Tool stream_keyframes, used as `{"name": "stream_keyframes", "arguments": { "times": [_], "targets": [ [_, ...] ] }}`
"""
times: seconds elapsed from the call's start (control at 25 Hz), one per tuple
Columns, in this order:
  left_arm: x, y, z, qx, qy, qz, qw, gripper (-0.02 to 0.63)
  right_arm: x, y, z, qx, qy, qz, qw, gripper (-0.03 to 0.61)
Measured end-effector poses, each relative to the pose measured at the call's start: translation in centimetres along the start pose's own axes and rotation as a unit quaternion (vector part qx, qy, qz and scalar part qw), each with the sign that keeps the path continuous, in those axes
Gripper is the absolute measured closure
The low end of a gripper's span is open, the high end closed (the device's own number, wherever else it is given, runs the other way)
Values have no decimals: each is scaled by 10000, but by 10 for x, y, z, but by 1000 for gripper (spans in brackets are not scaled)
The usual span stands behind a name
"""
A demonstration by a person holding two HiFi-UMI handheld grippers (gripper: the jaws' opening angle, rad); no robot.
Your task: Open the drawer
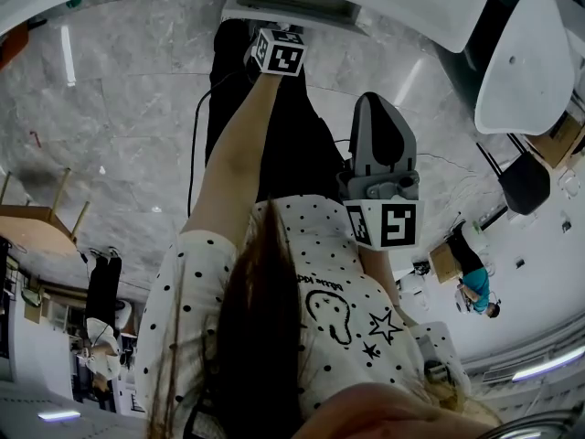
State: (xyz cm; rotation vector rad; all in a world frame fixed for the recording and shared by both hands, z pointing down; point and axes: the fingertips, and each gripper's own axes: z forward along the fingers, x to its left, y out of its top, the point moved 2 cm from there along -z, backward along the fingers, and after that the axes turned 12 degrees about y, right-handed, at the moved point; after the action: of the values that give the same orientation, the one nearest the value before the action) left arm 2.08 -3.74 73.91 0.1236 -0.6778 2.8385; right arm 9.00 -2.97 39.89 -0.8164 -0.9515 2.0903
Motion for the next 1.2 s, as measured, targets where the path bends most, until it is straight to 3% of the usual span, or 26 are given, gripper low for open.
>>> {"name": "stream_keyframes", "arguments": {
  "times": [1.2],
  "targets": [
    [7, -5, -2, -166, -4, -65, 9998, 476, 6, -6, -3, 26, -71, -37, 10000, 565]
  ]
}}
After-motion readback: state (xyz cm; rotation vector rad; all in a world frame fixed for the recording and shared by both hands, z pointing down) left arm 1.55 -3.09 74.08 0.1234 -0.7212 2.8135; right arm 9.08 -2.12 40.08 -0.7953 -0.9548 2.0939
